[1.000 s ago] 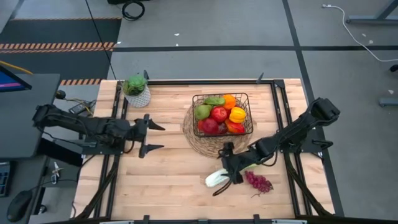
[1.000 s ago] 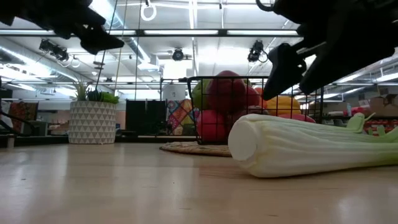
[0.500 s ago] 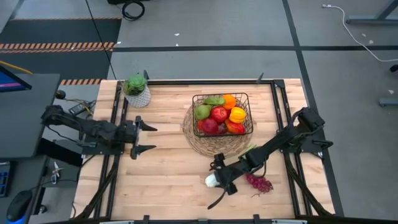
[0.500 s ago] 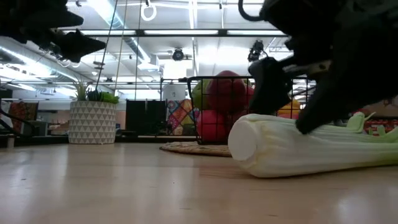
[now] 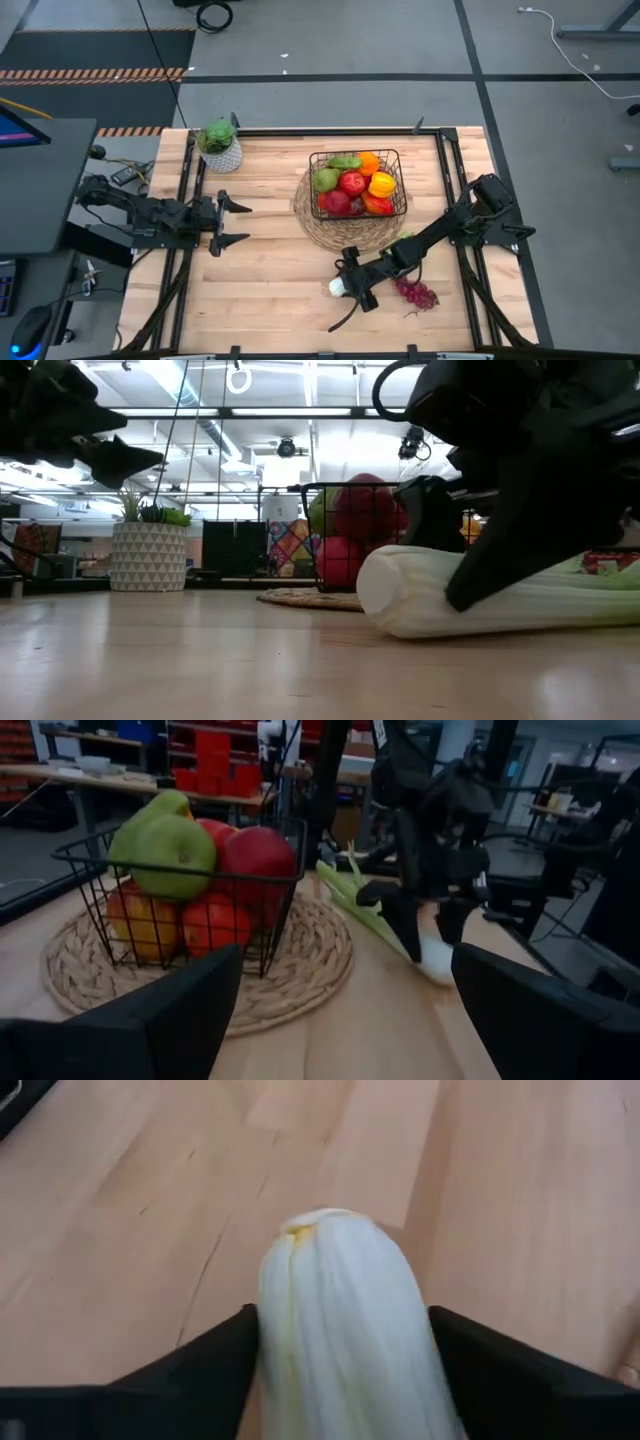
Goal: Build produce basket
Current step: Put the green celery into the black wire basket
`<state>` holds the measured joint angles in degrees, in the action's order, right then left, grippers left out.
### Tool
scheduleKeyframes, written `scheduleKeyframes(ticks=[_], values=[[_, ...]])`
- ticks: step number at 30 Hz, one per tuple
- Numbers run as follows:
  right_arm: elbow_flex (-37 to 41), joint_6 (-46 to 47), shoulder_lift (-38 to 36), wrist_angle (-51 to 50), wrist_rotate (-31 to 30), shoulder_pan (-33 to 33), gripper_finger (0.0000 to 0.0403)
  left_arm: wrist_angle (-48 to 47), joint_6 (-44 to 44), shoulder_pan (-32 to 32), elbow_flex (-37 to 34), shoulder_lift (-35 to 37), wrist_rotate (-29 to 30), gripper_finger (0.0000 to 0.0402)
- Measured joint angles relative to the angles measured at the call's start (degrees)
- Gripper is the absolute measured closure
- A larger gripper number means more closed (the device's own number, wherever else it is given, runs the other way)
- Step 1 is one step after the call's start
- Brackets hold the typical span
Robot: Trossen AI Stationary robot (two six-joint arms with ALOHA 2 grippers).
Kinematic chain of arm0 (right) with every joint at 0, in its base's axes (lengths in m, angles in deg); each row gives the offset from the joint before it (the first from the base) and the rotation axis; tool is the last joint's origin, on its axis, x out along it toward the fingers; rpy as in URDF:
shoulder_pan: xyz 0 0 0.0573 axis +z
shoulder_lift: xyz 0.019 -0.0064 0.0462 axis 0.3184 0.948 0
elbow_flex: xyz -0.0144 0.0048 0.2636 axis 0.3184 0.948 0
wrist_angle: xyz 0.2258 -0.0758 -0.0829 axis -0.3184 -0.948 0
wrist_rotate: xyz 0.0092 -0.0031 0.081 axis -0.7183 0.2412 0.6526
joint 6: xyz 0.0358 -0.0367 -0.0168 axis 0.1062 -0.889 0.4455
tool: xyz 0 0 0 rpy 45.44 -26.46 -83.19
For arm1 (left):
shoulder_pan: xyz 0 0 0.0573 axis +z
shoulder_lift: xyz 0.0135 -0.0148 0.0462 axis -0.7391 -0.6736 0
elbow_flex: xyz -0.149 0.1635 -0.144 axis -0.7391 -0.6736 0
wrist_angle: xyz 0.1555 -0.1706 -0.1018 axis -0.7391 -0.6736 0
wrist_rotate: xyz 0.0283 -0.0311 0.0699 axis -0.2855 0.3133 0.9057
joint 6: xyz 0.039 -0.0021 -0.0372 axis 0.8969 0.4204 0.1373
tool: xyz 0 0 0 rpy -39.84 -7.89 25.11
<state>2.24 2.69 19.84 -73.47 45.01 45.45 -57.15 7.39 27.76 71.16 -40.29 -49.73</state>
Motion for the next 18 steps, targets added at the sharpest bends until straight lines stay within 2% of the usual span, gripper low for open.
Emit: scheduleKeyframes(ticks=[5, 8, 18], values=[[0.0, 0.0, -0.1, -0.6, 2.4, -0.5, 0.0216, -0.2, 0.0, -1.1, 0.0, 0.2, 0.0, 0.0033], [0.0, -0.1, -1.2, -1.9, 3.0, -0.6, 0.0248, -0.4, 0.1, -1.6, 0.0, -0.5, 0.0, 0.0033], [0.0, -0.6, -14.1, -8.9, 2.6, -3.4, 0.0242, -0.3, 0.2, -1.6, 0.0, -0.6, 0.0, 0.0033]])
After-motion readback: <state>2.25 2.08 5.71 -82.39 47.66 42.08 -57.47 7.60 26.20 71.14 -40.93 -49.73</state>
